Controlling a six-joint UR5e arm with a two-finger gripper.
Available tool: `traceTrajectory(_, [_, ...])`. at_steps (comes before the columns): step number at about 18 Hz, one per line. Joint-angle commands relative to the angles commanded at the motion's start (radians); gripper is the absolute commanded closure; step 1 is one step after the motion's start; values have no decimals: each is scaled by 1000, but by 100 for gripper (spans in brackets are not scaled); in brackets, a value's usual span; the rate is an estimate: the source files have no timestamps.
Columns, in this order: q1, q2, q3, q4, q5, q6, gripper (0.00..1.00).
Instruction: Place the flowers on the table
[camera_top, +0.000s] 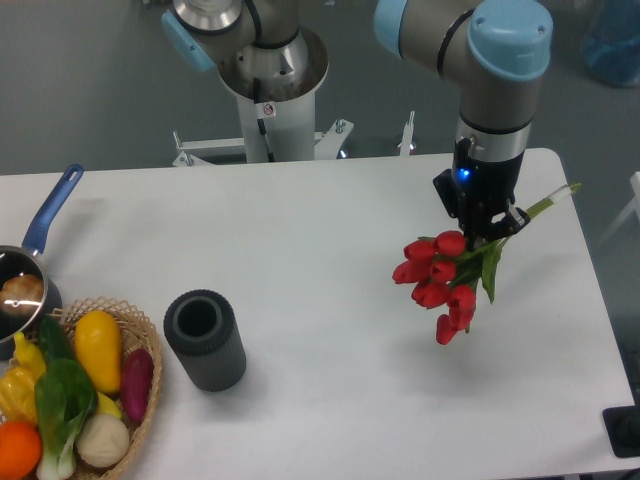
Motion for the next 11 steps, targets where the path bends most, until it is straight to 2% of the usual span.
traceTrajectory(11, [-5, -5, -28, 3, 5, -3, 100])
